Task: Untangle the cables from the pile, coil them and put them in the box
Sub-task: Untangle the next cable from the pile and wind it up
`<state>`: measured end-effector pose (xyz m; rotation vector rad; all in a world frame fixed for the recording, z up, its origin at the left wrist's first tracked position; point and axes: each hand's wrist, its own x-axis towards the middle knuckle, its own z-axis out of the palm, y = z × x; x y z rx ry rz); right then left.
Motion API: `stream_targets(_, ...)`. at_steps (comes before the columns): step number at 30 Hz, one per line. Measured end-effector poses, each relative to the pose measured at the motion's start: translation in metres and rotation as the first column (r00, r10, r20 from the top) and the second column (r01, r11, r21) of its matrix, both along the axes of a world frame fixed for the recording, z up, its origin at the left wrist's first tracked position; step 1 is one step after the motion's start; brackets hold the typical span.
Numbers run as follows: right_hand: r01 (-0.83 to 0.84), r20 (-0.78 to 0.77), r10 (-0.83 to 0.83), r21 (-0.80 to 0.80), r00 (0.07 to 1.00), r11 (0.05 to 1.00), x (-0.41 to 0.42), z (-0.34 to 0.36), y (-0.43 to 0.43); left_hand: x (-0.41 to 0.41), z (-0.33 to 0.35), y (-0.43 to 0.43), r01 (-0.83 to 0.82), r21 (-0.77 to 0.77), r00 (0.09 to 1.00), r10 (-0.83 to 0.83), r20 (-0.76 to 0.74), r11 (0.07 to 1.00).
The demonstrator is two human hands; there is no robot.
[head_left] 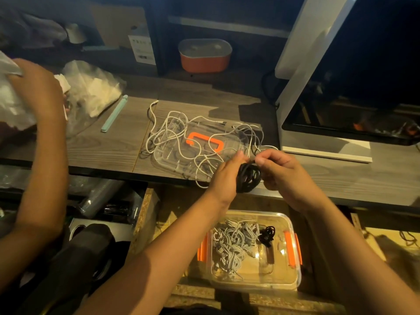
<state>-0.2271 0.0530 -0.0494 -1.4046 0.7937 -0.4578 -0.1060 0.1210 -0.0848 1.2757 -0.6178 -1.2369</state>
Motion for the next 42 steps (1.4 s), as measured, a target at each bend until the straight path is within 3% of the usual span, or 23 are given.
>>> stream_targets(3, 0.085, 0.112, -0.098, 0.112, 0.989, 0.99, 0.009, -0.006, 0.012, -0.008, 0.002, -0.007, -0.135, 0.034, 0.941, 0.139, -0.308, 0.99)
stream_targets(6, 0.19, 0.093, -0.195, 0.064, 0.976, 0.98, 0.014, -0.012, 0.025, -0.004, 0.007, -0.014, -0.102, 0.259, 0.736, 0.248, -0.63, 0.96)
stream_targets(9, 0.246, 0.047, -0.245, -0.036, 0.968, 0.968, 0.014, -0.013, 0.035, 0.005, 0.006, -0.012, 0.043, 0.385, 0.678, 0.257, -0.689, 0.922)
stream_targets(13, 0.169, 0.077, -0.168, -0.005, 0.983, 0.986, 0.005, -0.011, 0.031, 0.008, 0.006, -0.005, 0.112, 0.332, 0.655, 0.182, -0.733, 0.937)
stream_targets(18, -0.196, 0.169, 0.167, 0.178, 0.971, 0.964, -0.014, -0.001, 0.007, 0.009, 0.024, -0.001, 0.234, 0.231, 0.638, 0.03, -0.77, 0.945)
stream_targets(23, -0.35, 0.217, 0.304, 0.219, 0.928, 0.911, -0.02, 0.012, -0.004, 0.009, 0.024, 0.001, 0.3, 0.169, 0.668, -0.081, -0.739, 0.939)
stream_targets(26, -0.228, 0.172, 0.21, 0.097, 0.963, 0.969, -0.013, 0.011, -0.001, 0.005, 0.026, 0.001, 0.23, 0.135, 0.623, -0.039, -0.781, 0.964)
stream_targets(31, 0.095, 0.121, -0.088, -0.046, 0.989, 0.994, 0.005, 0.01, 0.019, 0.005, 0.02, -0.004, 0.088, 0.237, 0.607, 0.137, -0.783, 0.967)
stream_targets(39, 0.169, 0.047, -0.167, -0.04, 0.985, 0.985, 0.007, -0.004, 0.034, -0.007, 0.009, -0.003, -0.161, 0.223, 0.822, 0.255, -0.509, 0.962)
stream_targets(42, 0.191, -0.06, -0.204, -0.172, 0.977, 0.966, 0.002, -0.014, 0.035, -0.014, 0.003, -0.003, -0.249, 0.245, 0.889, 0.322, -0.327, 0.937)
